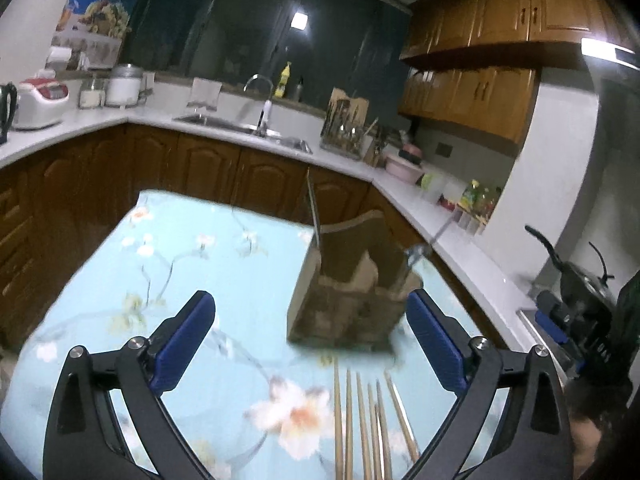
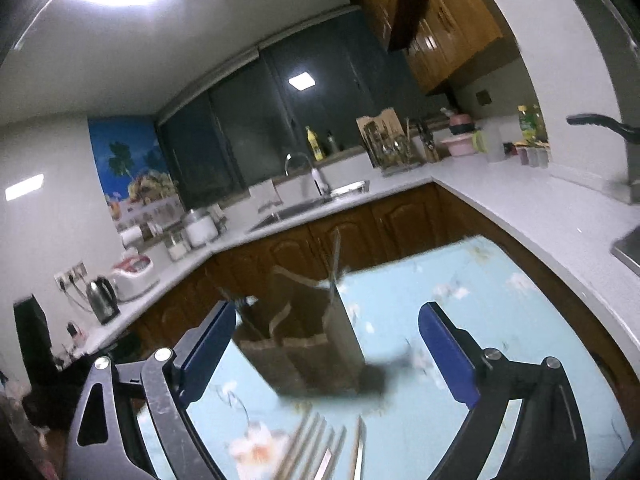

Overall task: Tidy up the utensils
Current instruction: 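Withdraw both tools from the holder back over the wooden chopsticks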

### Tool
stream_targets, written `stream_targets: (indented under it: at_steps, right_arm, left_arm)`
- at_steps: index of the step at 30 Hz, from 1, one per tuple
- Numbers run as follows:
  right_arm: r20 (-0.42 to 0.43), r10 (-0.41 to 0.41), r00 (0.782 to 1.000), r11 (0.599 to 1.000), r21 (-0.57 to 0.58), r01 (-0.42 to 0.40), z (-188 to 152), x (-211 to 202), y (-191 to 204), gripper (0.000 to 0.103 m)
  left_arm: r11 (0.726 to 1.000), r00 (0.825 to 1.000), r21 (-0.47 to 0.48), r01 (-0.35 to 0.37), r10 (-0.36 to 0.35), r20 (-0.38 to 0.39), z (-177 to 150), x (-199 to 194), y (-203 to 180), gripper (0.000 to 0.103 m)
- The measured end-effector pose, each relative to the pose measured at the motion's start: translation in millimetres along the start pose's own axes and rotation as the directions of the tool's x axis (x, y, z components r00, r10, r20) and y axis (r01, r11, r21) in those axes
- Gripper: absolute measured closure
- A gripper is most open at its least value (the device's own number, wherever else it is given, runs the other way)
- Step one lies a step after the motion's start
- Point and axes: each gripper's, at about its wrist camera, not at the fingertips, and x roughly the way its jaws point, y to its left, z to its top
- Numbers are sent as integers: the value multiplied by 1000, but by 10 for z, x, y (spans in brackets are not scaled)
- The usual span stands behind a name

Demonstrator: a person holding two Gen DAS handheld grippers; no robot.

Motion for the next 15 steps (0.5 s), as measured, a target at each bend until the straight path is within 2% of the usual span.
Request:
stream_targets:
  at_steps: [9, 15]
  right_arm:
    - [-135, -53, 989, 998, 11, 55, -643, -195, -168, 9]
    - [-182, -83, 980, 997, -23, 80, -833, -192, -208, 9]
  left_arm:
    - [999, 993, -3, -45, 45, -113, -634, -123, 91, 5]
    - [997, 980, 5, -74, 74, -184, -812, -31, 122, 5]
